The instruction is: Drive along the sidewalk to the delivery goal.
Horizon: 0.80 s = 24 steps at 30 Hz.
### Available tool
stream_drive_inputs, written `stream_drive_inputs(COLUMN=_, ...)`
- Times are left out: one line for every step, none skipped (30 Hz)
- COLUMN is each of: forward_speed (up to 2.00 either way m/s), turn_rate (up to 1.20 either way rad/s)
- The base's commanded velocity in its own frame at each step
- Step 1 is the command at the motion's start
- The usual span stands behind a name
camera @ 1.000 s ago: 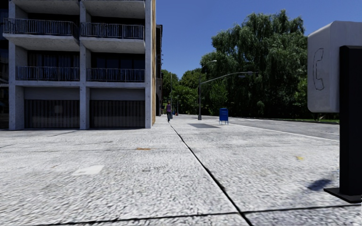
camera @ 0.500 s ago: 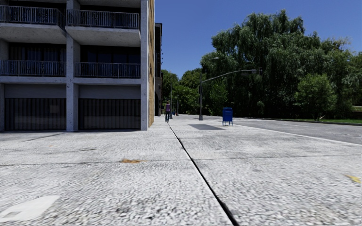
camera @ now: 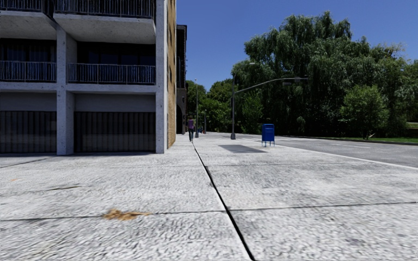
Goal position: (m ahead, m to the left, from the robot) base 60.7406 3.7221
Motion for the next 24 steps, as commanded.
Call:
stream_drive_inputs(forward_speed=2.0, turn_rate=0.0)
stream_drive_inputs(forward_speed=2.0, turn_rate=0.0)
stream_drive_inputs(forward_speed=2.0, turn_rate=0.0)
stream_drive_inputs(forward_speed=2.0, turn_rate=0.0)
stream_drive_inputs(forward_speed=2.0, turn_rate=0.0)
stream_drive_inputs(forward_speed=2.0, turn_rate=0.0)
stream_drive_inputs(forward_speed=2.0, turn_rate=0.0)
stream_drive_inputs(forward_speed=2.0, turn_rate=0.0)
stream_drive_inputs(forward_speed=2.0, turn_rate=0.0)
stream_drive_inputs(forward_speed=2.0, turn_rate=0.0)
stream_drive_inputs(forward_speed=2.0, turn_rate=0.0)
stream_drive_inputs(forward_speed=2.0, turn_rate=0.0)
stream_drive_inputs(forward_speed=2.0, turn_rate=0.0)
stream_drive_inputs(forward_speed=2.0, turn_rate=0.0)
stream_drive_inputs(forward_speed=2.0, turn_rate=0.0)
stream_drive_inputs(forward_speed=2.0, turn_rate=0.0)
stream_drive_inputs(forward_speed=2.0, turn_rate=0.0)
stream_drive_inputs(forward_speed=2.0, turn_rate=0.0)
stream_drive_inputs(forward_speed=2.0, turn_rate=0.0)
stream_drive_inputs(forward_speed=2.0, turn_rate=0.0)
stream_drive_inputs(forward_speed=2.0, turn_rate=0.0)
stream_drive_inputs(forward_speed=2.0, turn_rate=0.0)
stream_drive_inputs(forward_speed=2.0, turn_rate=0.0)
stream_drive_inputs(forward_speed=2.0, turn_rate=0.0)
